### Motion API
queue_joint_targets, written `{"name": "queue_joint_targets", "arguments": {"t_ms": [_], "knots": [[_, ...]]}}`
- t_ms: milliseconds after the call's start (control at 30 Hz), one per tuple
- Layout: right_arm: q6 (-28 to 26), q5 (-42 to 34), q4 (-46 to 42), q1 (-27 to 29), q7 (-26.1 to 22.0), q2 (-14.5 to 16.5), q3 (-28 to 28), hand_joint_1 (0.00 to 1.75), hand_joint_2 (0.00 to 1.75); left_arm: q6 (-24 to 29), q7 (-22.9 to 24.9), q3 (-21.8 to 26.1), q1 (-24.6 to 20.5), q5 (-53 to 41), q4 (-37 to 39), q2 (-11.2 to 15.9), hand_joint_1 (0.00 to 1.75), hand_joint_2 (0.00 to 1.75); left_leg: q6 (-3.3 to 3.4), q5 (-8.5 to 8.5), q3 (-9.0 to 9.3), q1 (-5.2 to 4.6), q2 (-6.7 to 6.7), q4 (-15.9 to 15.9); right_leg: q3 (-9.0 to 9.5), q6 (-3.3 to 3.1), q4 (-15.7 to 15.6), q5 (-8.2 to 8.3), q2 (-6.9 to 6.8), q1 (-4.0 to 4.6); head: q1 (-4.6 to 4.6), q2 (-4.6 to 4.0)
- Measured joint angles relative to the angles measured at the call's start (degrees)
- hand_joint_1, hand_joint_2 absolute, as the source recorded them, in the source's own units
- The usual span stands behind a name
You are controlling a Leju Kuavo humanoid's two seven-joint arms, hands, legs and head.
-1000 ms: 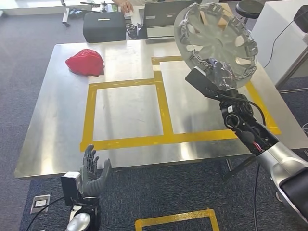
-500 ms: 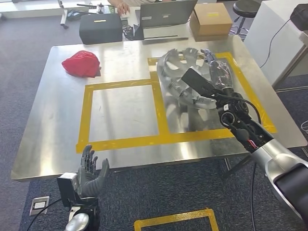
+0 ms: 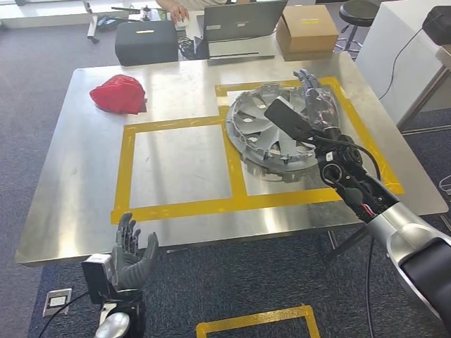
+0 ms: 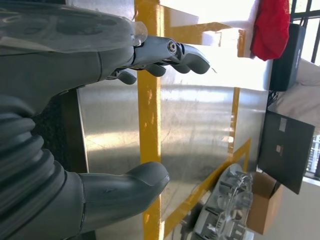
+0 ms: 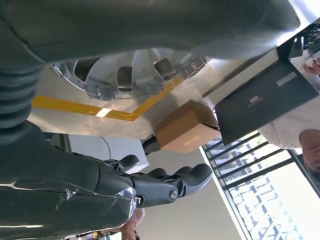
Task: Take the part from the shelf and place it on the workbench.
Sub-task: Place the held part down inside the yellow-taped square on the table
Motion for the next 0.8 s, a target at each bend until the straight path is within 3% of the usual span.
{"name": "queue_joint_targets", "arguments": {"t_ms": [333, 467, 800], "knots": [[-0.51, -1.76, -0.04, 0.17, -0.57, 0.03, -0.03, 0.00, 0.00, 0.70, 0.62, 0.00, 0.05, 0.11, -0.04, 0.03, 0.00, 1.75, 0.00, 0.00, 0.07, 0.00, 0.00, 0.00, 0.05, 0.00, 0.00, 0.00, 0.00, 0.00, -0.05, 0.00], [-1.01, -2.34, -0.88, 0.58, -0.63, 0.08, -0.05, 0.00, 0.00, 0.79, 1.09, 0.00, 0.06, 0.22, -0.04, 0.04, 0.00, 0.00, 0.00, 0.00, 0.09, 0.00, 0.00, 0.00, 0.07, 0.00, 0.00, 0.00, 0.01, 0.00, -0.05, 0.00], [-2.60, -5.48, -5.52, 2.53, -1.29, 0.11, -0.72, 0.00, 0.00, 0.27, 1.34, 0.00, -0.02, 0.52, -0.04, 0.02, 0.00, 0.00, 0.00, 0.00, 0.11, 0.00, 0.02, 0.00, 0.08, 0.00, 0.00, 0.00, 0.02, 0.00, -0.07, 0.00]]}}
